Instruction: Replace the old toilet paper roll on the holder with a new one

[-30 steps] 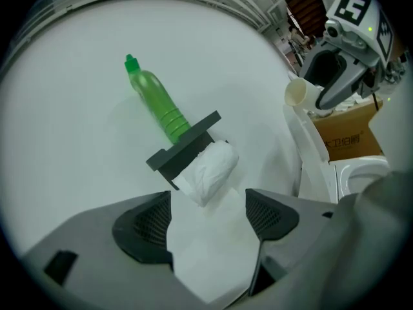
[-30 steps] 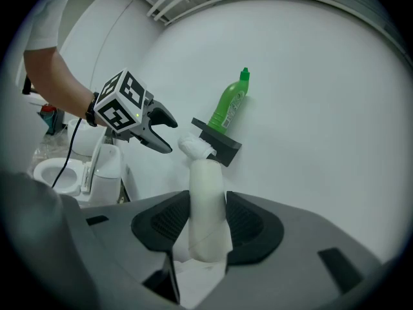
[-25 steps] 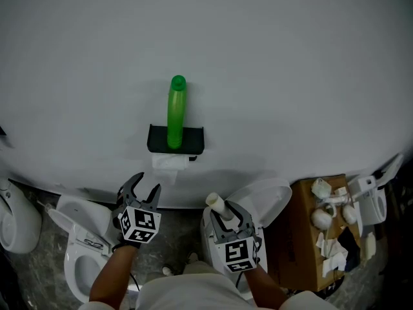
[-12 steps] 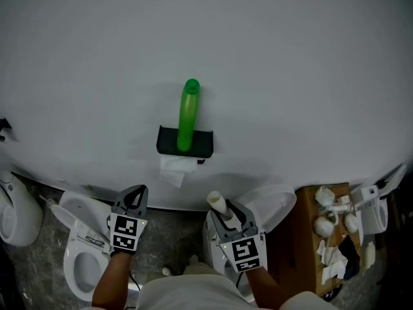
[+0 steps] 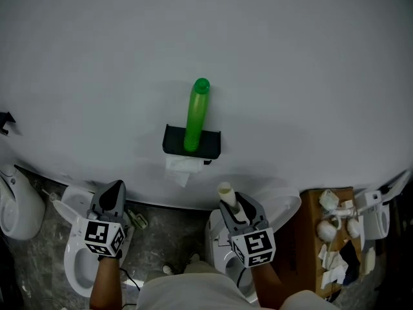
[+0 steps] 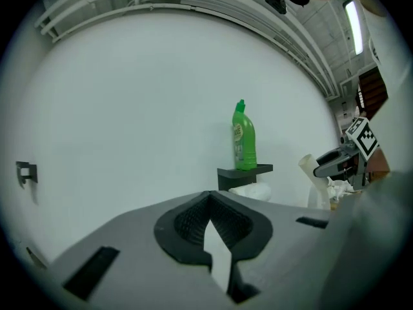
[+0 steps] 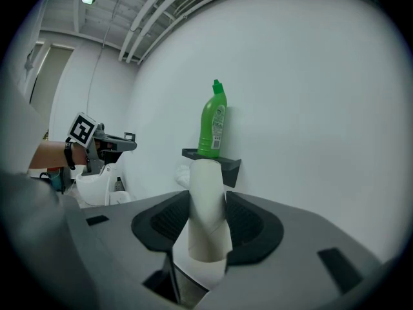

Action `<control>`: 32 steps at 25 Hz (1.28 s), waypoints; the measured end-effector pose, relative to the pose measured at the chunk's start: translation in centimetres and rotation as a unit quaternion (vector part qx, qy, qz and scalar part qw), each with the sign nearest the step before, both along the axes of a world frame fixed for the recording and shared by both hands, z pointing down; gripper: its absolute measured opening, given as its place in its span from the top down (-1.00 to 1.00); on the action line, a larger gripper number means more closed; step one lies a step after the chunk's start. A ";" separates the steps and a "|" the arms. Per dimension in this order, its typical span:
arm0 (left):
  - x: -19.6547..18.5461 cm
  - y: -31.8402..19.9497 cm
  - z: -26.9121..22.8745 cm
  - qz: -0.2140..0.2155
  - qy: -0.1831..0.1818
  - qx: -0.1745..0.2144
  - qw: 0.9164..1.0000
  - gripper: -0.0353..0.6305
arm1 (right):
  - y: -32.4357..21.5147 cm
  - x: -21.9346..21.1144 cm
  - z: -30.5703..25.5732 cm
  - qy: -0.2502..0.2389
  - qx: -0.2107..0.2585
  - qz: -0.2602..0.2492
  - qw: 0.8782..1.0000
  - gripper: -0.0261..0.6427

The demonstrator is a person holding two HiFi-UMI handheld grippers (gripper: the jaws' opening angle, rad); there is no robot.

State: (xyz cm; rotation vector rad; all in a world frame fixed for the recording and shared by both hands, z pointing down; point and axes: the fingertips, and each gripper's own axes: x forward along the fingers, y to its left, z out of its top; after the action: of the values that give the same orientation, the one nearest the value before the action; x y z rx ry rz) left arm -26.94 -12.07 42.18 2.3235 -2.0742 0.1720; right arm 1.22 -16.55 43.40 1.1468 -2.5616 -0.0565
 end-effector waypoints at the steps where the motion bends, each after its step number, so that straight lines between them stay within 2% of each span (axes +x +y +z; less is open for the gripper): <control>1: -0.5 0.3 -0.2 -0.007 0.004 0.004 1.000 0.88 | -0.3 0.3 -0.2 -0.003 0.000 0.004 1.000 0.40; 8: -2.8 2.2 -1.5 -0.038 0.030 0.037 0.998 0.88 | -2.6 2.3 -1.6 -0.030 0.005 0.030 0.999 0.40; 16: -4.8 4.4 -2.1 -0.068 0.071 0.055 0.994 0.88 | -3.7 4.3 -2.3 -0.065 -0.001 0.055 0.996 0.40; 24: -6.6 7.1 -2.5 -0.104 0.072 0.063 0.990 0.88 | -4.3 5.3 -2.5 -0.077 -0.010 0.074 0.994 0.40; 32: -5.3 6.1 -1.5 -0.089 0.080 0.054 0.991 0.88 | -5.1 3.3 -3.5 -0.087 -0.003 0.066 0.994 0.40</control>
State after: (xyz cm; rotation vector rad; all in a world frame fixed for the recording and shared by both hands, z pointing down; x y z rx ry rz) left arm -32.20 -5.97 40.66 2.1099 -2.2442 -0.1284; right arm 4.53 -21.69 39.91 1.3711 -2.6244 0.0872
